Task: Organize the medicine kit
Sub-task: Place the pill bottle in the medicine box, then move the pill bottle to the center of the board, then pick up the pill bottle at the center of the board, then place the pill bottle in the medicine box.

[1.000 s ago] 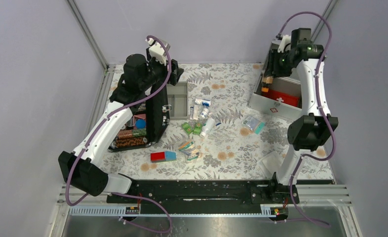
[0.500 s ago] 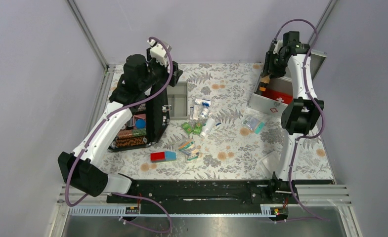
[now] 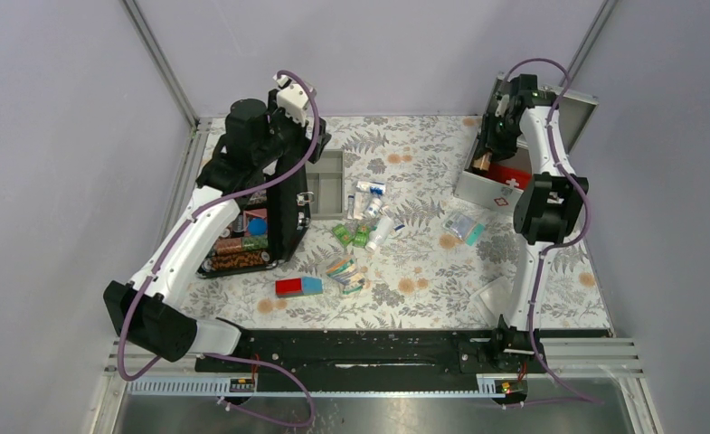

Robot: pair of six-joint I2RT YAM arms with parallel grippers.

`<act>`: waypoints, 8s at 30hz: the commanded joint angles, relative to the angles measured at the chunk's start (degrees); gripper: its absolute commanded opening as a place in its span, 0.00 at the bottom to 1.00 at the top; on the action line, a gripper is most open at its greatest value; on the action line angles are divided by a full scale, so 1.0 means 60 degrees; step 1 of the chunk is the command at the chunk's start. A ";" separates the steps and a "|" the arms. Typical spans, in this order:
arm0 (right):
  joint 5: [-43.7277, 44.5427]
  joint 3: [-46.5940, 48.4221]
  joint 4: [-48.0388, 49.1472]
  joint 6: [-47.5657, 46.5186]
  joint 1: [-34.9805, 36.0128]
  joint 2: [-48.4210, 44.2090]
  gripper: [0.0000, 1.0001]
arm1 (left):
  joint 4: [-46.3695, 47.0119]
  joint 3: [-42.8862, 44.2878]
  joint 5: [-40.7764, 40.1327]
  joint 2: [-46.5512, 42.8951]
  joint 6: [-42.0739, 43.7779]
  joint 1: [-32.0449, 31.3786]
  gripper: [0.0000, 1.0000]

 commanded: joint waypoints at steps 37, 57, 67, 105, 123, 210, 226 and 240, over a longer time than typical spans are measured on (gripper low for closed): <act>-0.0480 -0.0863 -0.0179 -0.0047 0.0116 -0.1997 0.61 | 0.0746 -0.0611 0.0555 -0.0482 -0.1517 0.0009 0.76; -0.3527 -0.3466 -0.0115 0.1617 0.3457 -0.2211 0.82 | -0.0748 0.0084 0.0079 -0.0427 -0.1335 -0.0003 0.73; -0.1658 -0.3415 0.0042 0.2435 0.4263 -0.1148 0.86 | -0.1508 0.0676 -0.0621 -0.0470 -0.0866 -0.0057 0.75; -0.1847 -0.2292 -0.0324 0.1311 0.5341 0.0473 0.54 | -0.0954 0.0737 -0.1186 -0.0076 -0.0514 -0.0420 0.81; -0.0928 -0.5212 -0.0744 -0.0199 0.4114 -0.2581 0.41 | -0.0638 0.1132 -0.0533 -0.0320 -0.1097 -0.0428 0.81; 0.3351 0.0894 0.0161 0.1598 0.0287 0.1390 0.40 | -0.1711 0.2013 -0.1097 0.1026 0.0689 -0.0186 0.82; 0.2767 0.0231 0.0068 0.1731 0.0327 0.0827 0.65 | -0.1655 0.2046 -0.0705 0.1110 0.0440 -0.0237 0.82; 0.1395 -0.1074 -0.0091 0.1106 0.0371 -0.2193 0.73 | -0.1300 0.1756 -0.0093 0.1009 -0.0315 -0.0233 0.81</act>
